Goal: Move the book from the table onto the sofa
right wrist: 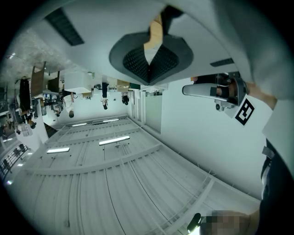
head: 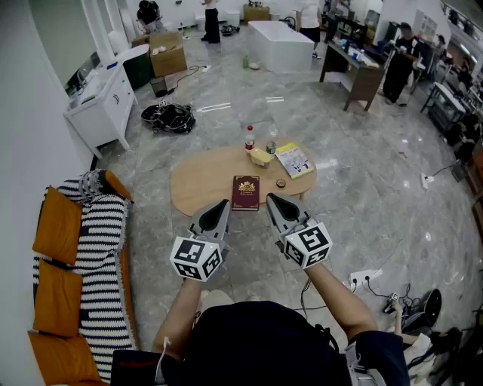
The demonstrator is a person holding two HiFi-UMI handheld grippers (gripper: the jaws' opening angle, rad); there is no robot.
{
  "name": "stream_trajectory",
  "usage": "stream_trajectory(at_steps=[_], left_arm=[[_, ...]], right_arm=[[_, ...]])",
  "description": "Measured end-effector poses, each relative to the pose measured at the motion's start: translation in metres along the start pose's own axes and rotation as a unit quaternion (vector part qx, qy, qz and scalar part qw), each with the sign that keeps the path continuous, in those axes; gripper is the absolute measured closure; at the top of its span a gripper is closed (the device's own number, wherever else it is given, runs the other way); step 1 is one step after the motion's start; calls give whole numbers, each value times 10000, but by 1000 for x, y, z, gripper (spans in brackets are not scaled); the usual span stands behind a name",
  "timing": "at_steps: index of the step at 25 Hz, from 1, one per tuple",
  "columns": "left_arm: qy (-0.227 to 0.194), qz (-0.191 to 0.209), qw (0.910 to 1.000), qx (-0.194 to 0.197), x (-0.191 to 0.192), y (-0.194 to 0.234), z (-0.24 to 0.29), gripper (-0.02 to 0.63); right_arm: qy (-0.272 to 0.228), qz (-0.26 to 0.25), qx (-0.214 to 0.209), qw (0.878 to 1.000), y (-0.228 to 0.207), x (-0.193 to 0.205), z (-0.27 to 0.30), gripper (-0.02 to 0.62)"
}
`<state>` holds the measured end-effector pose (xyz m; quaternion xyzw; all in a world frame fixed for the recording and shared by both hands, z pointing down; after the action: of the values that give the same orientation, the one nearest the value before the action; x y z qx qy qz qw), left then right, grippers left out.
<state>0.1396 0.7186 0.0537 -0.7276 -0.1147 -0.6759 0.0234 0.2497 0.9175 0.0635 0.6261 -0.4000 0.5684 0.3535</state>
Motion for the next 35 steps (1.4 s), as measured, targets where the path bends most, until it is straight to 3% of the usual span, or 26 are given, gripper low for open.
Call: stream_trajectory(at_steps=[18, 27, 35], left_arm=[[266, -143, 9994, -184, 11, 25, 17, 591], [376, -400, 9984, -94, 26, 91, 67, 591], [766, -671, 9948, 39, 26, 177, 116, 591]], right_arm=[[-100, 279, 155, 9994, -23, 15, 27, 588], [258, 235, 184, 9992, -51, 37, 96, 588], [592, 301, 161, 9977, -73, 43, 186, 588]])
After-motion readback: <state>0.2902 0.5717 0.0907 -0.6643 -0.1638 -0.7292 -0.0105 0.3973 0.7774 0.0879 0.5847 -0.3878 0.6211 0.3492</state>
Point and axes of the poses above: the fingertips, and each gripper's own axes: z forward along the fingers, y to its left, x out of its underside, the point moved 10 cm from there along -z, backward along the fingers, and after that the axes turned 5 degrees about -y, right-handed, at the moved point
